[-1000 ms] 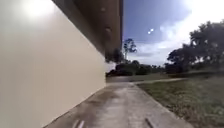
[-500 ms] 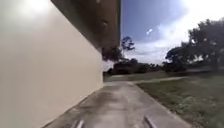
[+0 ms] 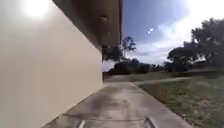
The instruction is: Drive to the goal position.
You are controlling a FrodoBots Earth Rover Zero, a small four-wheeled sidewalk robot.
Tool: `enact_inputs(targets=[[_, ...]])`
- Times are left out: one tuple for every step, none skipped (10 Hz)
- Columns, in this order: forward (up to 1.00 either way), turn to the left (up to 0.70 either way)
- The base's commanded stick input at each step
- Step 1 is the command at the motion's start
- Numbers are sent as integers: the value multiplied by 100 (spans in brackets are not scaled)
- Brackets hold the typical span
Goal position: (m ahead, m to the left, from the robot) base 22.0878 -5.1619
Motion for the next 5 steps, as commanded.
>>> enact_inputs(targets=[[70,0],[70,0],[70,0],[70,0],[70,0]])
